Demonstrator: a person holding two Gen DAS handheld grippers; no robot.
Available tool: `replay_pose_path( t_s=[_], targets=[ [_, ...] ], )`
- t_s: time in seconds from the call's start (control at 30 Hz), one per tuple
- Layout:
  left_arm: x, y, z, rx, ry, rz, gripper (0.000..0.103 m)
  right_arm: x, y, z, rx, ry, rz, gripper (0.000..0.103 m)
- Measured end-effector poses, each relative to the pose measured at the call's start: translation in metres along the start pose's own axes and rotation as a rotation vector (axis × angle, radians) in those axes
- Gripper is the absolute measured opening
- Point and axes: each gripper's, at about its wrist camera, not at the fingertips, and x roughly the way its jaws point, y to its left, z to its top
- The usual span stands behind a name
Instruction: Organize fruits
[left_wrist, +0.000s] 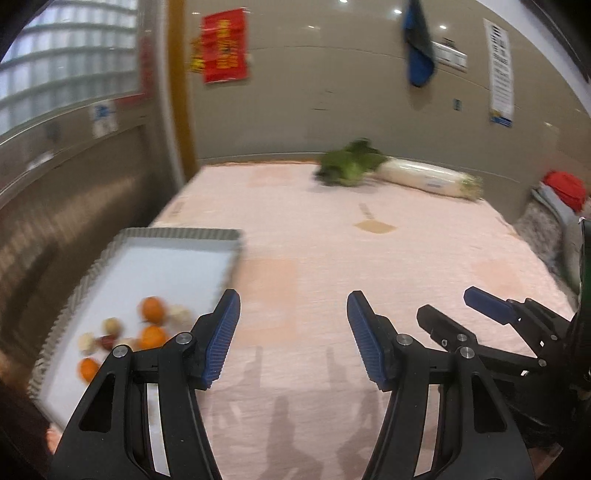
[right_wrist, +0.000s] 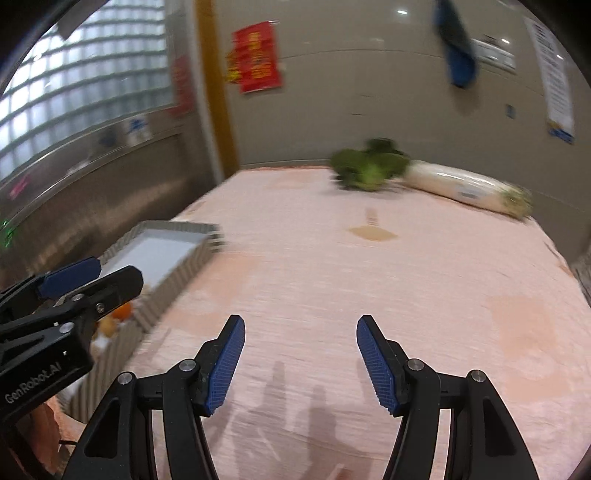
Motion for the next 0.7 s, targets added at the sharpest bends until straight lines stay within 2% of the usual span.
replay_pose_path(
  t_s=[0.13,0.33,0.7],
  targets=[
    [0.010,-0.040,0.007,0.043,0.032,-0.082,0.061,-0.012,-0.049,-0.001,0.074,0.003,-0.060,0.061],
    [0.028,-0.075,0.013,0.066,0.080,-0.147,0.061,-0.020,-0.086,-0.005,0.113,0.001,-0.114,0.061],
    [0.062,-0.088,0.005,0.056,0.159,-0.153,0.061,-0.007,-0.110,-0.010,0.140,0.031,-0.152,0.061]
  ],
)
